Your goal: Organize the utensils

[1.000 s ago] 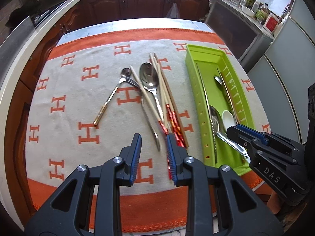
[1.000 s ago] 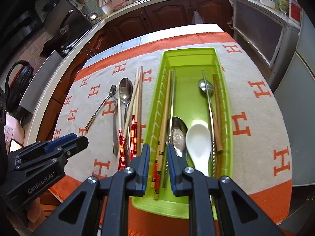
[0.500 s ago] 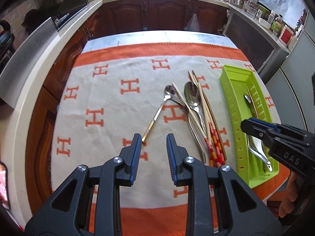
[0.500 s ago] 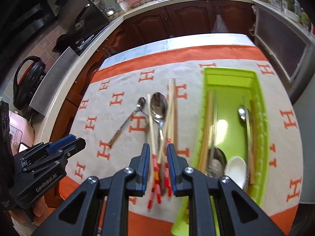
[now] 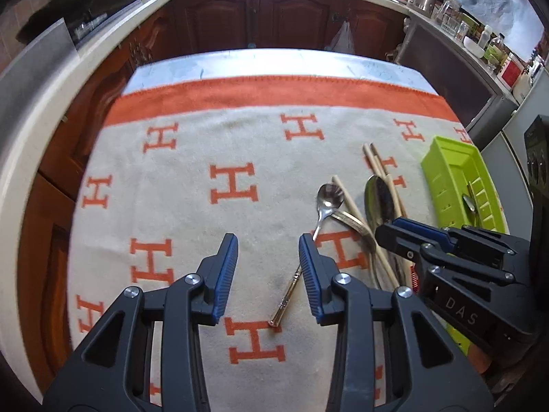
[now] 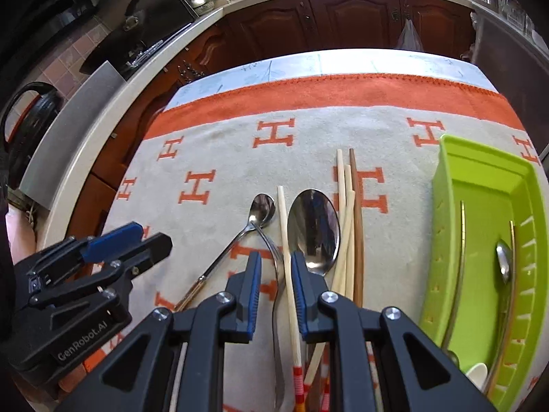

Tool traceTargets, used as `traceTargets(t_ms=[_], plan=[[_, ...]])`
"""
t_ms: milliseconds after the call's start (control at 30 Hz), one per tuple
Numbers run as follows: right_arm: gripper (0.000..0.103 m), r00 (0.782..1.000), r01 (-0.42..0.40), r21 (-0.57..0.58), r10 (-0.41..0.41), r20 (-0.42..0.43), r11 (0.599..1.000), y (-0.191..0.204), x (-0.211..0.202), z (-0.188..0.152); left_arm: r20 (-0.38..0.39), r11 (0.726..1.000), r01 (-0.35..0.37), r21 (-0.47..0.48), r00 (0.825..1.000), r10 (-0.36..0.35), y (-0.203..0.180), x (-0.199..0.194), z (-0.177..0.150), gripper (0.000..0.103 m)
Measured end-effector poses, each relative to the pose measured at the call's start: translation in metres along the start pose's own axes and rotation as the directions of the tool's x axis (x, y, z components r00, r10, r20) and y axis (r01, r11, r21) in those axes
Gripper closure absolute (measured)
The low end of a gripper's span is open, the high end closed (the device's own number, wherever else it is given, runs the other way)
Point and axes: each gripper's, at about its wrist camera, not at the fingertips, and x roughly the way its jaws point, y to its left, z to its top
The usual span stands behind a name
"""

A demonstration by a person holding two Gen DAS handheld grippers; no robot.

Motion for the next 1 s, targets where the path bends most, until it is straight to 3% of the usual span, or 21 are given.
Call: traceTargets(t_ms=[300,700,867,1000], plan=[[0.085,0.992,0.126,-0.147,-0.123,0.026,0.981,0.023,0.020,-0.004,-0.047,0.999,0.032,-0.033,0.998,-0.034,0.013,0.033,-0.013,0.069],[0.086,0.994,0.110,-0.157,-0.108,0.020,0.981,0.015,0.024,-0.006,-0.057,0.995,0.070,-0.065,0.996,-0.074,0.020,0.046,-0.015,0.069],[0.086,0.988,0.157,-0.217,-0.153,0.038,0.963,0.027,0.030,-0.010,-0.049,0.996,0.073,-0.054,0.996,-0.076,0.018,0.047,-0.015,0.069],[0.095,0.977,0.213,-0.247,-0.202,0.068,0.945,0.034,0.031,-0.014,-0.041,0.996,0.075,-0.048,0.996,-0.077,0.015,0.048,-0.015,0.069]])
